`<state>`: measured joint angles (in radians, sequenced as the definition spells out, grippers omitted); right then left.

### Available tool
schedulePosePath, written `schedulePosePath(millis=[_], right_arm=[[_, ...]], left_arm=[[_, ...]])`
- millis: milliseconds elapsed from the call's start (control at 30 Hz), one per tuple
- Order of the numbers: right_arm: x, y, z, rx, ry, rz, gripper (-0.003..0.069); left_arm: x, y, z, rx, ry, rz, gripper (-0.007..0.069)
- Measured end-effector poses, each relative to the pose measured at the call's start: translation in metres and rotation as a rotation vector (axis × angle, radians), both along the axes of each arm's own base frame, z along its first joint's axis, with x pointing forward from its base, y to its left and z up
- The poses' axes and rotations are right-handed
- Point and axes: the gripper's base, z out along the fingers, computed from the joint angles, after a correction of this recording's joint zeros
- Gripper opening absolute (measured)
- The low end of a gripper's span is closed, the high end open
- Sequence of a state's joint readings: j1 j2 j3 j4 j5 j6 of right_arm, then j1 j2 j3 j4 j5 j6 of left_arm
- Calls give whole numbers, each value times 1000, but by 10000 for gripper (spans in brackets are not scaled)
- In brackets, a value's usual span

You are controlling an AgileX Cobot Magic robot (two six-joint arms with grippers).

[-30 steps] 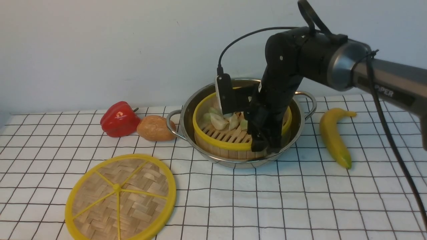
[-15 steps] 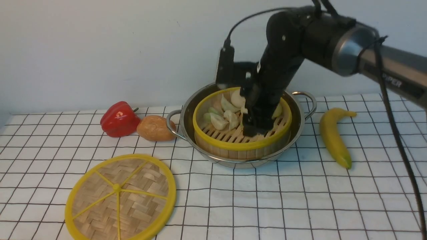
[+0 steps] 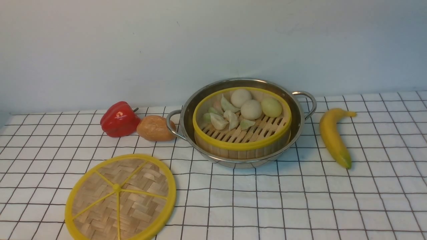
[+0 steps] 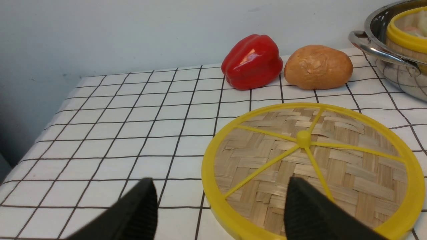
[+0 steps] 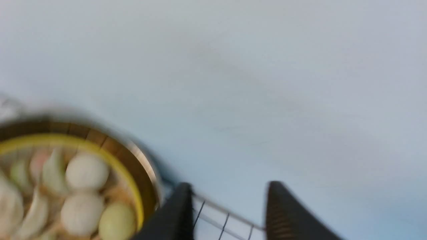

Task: Place the steamer in the pot on the white tablecloth, and put the lid on the steamer.
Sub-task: 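Grasp the bamboo steamer lid lying on the table by its centre knob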

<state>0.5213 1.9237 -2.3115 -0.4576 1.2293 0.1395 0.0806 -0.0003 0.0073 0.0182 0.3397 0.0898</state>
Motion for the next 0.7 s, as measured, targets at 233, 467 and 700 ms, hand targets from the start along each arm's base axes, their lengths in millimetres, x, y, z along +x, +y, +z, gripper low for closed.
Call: schedulePosePath(millis=[233,467,700], right_arm=[[-50,-32,63,140,-155,-67,-15],[-65,-44,79,175,-206,-102,-14],[-77,-65,69,163,-159,-150,-8]], left_arm=[[0,0,0,0,0,0,473],[0,0,0,0,0,0,473],[0,0,0,0,0,0,473]])
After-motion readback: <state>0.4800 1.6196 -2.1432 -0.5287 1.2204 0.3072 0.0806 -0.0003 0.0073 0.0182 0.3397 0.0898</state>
